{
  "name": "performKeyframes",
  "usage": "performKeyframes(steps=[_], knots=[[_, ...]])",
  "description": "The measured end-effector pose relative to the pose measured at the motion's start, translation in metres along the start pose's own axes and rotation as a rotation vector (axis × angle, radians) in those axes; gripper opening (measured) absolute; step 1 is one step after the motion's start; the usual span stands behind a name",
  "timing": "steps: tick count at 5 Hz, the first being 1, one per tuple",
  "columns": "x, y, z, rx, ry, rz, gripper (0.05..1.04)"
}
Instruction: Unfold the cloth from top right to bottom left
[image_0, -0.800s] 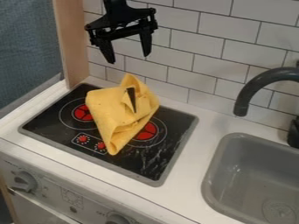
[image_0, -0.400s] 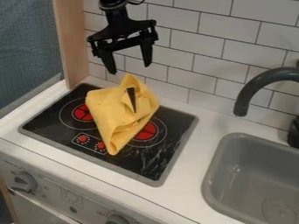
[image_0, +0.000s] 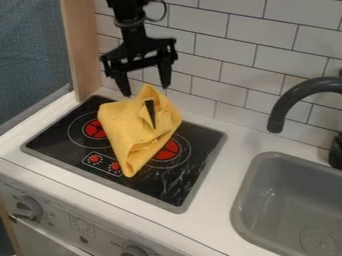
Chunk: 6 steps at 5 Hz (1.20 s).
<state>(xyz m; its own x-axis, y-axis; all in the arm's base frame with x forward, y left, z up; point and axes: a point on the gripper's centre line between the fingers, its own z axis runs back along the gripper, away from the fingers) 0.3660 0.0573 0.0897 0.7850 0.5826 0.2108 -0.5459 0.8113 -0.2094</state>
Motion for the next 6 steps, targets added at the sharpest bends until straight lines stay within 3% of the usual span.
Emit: performKeyframes(steps=[2, 3, 5, 6], knots=[[0.007, 0.001, -0.030, 0.029, 0.053, -0.033, 0.999], [0.006, 0.003, -0.043, 0.045, 0.090, -0.043, 0.938], [0.008, 0.002, -0.044, 0.042, 0.077, -0.055, 0.338], [0.008, 0.002, -0.044, 0.040, 0.078, -0.054, 0.145]])
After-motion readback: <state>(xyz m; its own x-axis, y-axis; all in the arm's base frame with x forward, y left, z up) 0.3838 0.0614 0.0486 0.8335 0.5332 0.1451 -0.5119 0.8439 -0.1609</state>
